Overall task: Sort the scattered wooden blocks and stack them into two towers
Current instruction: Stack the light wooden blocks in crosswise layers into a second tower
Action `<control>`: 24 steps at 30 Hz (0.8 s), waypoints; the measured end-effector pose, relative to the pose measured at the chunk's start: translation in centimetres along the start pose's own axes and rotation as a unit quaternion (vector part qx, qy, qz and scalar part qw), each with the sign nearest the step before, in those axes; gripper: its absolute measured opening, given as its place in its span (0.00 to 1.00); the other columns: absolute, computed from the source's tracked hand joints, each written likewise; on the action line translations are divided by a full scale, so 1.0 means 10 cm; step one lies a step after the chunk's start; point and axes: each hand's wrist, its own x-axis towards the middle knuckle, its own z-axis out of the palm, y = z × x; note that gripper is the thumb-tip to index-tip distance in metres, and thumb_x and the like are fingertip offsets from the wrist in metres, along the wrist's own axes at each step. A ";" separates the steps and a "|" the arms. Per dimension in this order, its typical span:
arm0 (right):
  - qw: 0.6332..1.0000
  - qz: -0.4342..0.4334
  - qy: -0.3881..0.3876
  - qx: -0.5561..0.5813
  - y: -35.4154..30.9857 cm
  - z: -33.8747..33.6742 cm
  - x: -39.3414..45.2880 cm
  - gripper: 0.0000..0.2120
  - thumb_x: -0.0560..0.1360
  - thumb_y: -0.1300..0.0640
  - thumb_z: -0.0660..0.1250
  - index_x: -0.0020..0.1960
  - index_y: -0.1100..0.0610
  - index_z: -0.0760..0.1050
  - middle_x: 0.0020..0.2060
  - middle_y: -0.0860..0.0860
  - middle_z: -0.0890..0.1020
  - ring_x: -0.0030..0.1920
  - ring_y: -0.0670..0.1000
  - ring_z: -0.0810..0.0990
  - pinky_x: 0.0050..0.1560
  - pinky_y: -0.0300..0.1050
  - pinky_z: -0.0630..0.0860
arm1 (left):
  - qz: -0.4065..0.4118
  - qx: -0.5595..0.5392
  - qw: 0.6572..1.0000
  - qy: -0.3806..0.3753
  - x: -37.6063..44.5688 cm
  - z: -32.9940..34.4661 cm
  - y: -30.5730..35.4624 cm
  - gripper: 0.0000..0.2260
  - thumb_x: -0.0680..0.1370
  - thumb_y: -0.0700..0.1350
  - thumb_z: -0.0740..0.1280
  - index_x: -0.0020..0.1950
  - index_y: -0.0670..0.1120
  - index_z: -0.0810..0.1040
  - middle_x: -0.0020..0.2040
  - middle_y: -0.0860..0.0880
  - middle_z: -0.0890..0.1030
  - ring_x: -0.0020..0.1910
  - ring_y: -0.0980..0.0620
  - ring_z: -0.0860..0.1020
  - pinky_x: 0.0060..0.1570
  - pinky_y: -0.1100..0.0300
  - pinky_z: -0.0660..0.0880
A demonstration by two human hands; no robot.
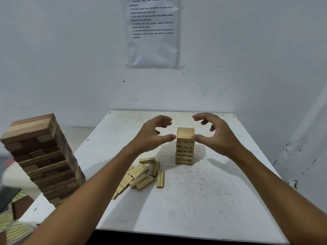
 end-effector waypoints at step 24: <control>0.969 -0.074 -0.190 -0.137 -0.22 1.22 -0.76 0.15 0.81 0.57 0.57 0.63 0.57 0.76 0.70 0.49 0.71 0.73 0.46 0.63 0.69 0.45 0.67 | 0.155 0.384 0.906 0.090 -1.52 0.19 -0.50 0.05 0.69 0.45 0.71 0.42 0.52 0.84 0.43 0.57 0.82 0.47 0.50 0.77 0.47 0.53 0.67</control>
